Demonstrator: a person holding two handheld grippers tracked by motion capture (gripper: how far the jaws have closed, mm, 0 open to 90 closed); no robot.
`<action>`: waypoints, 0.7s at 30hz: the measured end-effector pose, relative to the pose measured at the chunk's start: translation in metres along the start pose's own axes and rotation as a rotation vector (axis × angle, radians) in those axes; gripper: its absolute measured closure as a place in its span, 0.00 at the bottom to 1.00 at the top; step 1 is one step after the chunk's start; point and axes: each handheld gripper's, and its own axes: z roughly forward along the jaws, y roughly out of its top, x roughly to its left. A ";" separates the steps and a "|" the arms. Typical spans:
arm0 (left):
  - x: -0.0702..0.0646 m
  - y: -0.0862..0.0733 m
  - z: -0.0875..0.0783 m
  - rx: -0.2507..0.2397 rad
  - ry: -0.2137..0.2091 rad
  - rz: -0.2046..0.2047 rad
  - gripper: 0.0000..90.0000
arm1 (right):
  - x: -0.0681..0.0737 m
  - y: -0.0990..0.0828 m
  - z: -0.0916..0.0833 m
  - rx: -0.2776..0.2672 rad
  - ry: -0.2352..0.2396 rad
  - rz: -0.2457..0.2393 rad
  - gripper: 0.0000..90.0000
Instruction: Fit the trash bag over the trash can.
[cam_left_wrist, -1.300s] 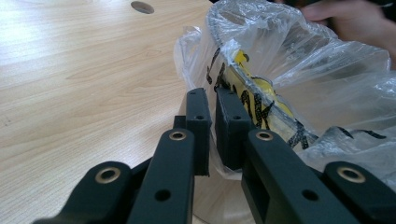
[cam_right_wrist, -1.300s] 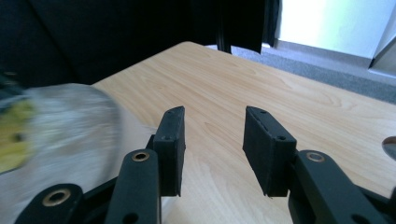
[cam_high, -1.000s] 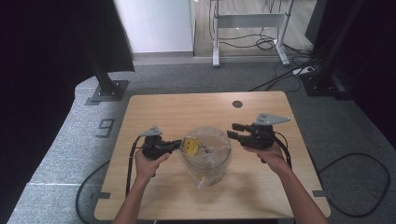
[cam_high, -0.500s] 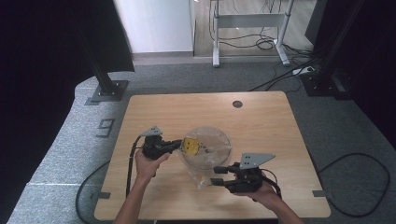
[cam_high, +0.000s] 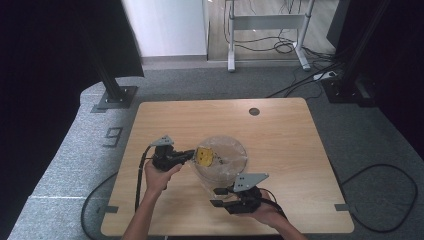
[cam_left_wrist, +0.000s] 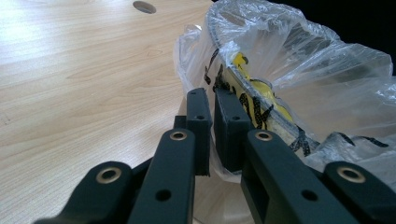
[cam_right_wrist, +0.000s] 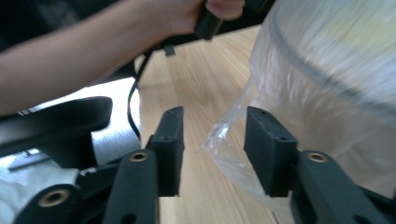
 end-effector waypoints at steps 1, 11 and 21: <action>0.000 0.000 0.000 -0.001 0.000 0.000 0.94 | 0.000 -0.001 0.004 0.017 -0.013 -0.007 0.74; 0.001 -0.001 0.001 -0.003 -0.005 -0.003 0.94 | -0.012 -0.030 0.019 0.091 -0.066 0.004 0.98; 0.001 -0.002 0.002 0.003 -0.007 -0.004 0.94 | -0.024 -0.050 0.023 0.071 -0.087 0.039 0.98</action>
